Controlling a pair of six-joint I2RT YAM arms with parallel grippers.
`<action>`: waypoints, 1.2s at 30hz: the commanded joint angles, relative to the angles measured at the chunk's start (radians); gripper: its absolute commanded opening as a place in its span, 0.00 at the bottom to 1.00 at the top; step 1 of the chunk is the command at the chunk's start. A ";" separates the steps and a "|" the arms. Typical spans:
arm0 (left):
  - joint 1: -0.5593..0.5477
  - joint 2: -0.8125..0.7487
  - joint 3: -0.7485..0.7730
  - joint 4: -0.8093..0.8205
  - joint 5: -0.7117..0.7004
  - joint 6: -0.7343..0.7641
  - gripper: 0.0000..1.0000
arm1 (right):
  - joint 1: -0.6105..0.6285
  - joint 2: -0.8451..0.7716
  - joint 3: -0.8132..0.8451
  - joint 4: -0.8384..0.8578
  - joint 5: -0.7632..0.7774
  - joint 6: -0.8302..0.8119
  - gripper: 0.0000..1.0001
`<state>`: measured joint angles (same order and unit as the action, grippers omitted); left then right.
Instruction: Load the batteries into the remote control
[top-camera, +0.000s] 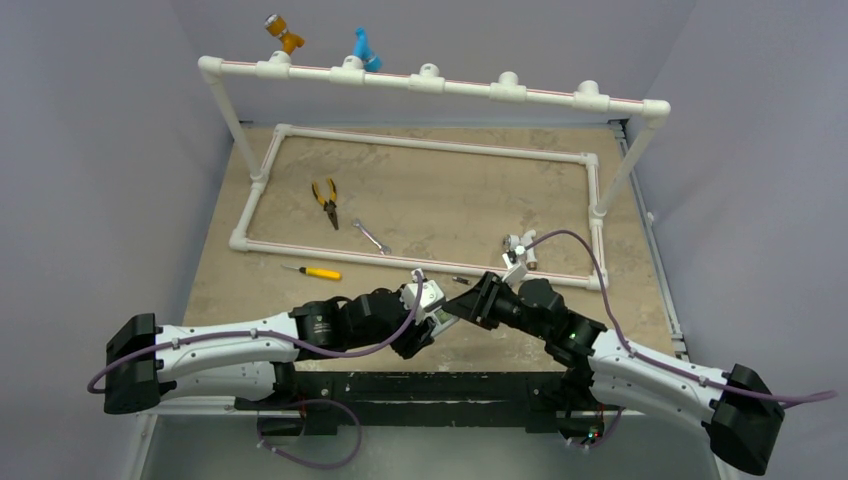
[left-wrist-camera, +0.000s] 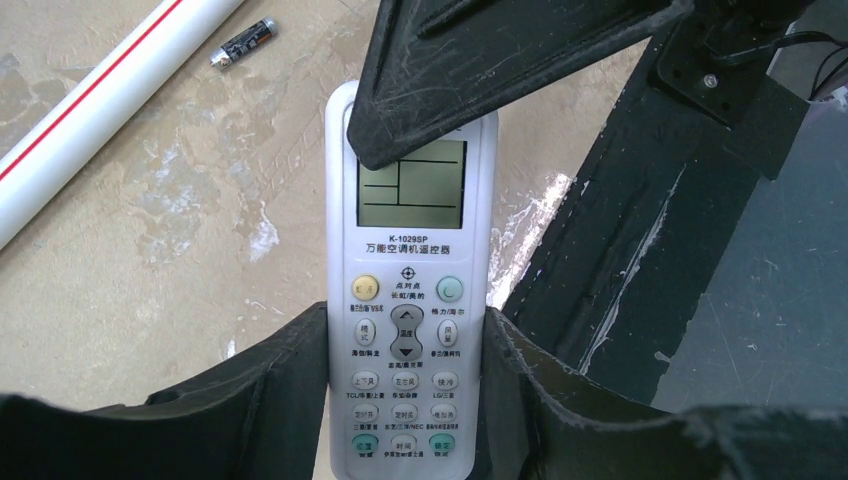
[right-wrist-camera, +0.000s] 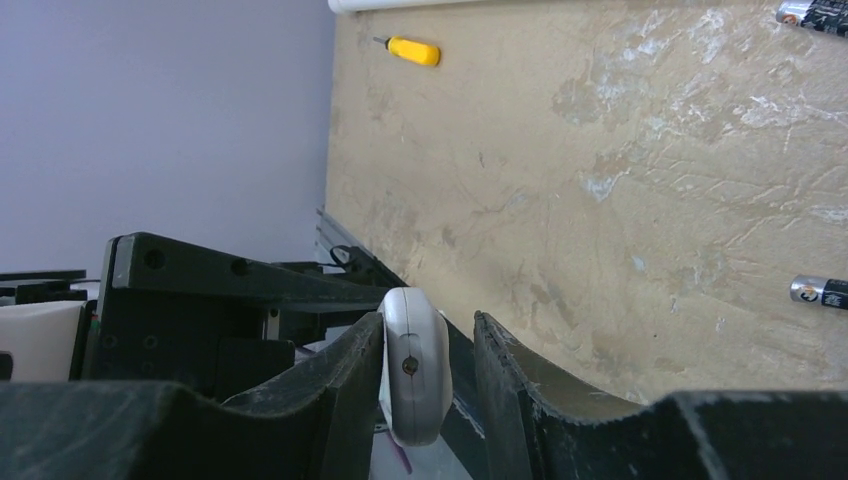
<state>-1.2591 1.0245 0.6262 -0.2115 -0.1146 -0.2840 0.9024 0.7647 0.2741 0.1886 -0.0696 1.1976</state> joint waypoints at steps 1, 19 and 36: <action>-0.006 -0.002 0.049 0.023 -0.027 0.027 0.00 | -0.004 -0.020 -0.006 0.041 -0.030 0.012 0.35; -0.042 0.024 0.095 -0.030 -0.161 0.036 0.65 | -0.005 -0.022 -0.016 0.051 -0.012 0.035 0.01; -0.298 0.281 0.260 -0.120 -0.657 0.177 0.67 | -0.021 -0.039 0.015 -0.078 0.017 0.213 0.00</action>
<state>-1.5375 1.2835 0.8433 -0.3164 -0.6579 -0.1452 0.8902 0.7494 0.2604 0.0780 -0.0628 1.3411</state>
